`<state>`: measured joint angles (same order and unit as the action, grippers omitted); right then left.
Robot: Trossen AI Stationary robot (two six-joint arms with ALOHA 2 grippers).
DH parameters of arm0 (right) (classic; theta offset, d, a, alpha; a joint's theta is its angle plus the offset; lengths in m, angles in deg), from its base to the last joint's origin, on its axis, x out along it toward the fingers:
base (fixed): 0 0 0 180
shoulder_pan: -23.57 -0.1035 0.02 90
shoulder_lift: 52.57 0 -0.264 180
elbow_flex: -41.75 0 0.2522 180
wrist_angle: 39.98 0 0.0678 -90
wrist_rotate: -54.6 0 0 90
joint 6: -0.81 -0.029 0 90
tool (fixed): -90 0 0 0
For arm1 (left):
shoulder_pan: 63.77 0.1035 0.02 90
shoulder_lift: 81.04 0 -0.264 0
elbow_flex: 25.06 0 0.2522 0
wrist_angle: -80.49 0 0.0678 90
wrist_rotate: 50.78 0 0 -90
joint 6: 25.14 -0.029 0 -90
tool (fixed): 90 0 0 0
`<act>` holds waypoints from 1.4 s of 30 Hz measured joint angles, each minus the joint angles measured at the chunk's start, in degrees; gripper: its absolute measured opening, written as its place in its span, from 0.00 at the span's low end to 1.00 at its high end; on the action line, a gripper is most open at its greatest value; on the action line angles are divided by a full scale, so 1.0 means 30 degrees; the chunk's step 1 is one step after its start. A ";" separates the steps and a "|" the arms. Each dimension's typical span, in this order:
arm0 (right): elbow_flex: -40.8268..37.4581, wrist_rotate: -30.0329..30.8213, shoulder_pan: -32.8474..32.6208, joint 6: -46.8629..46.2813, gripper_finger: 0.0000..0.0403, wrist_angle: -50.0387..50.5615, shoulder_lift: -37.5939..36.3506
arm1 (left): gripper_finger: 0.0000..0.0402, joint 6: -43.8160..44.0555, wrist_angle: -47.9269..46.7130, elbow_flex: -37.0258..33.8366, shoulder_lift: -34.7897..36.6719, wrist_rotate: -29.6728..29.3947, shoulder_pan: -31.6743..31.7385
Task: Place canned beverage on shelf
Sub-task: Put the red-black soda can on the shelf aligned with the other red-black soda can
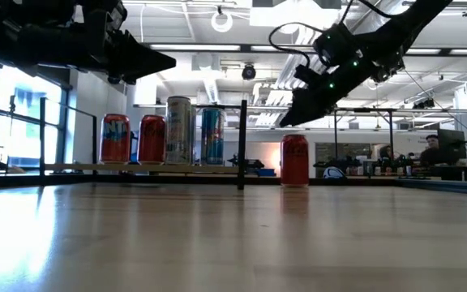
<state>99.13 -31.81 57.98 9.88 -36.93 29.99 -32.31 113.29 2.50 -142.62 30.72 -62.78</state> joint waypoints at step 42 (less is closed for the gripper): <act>0.1093 0.0639 0.0139 -0.1127 0.71 0.1817 0.1309 | 0.00 0.0012 0.0000 0.0000 -0.0007 0.0102 0.0000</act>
<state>102.40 -29.90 58.40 6.50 -31.47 33.92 -32.28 113.29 2.50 -142.64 31.03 -62.78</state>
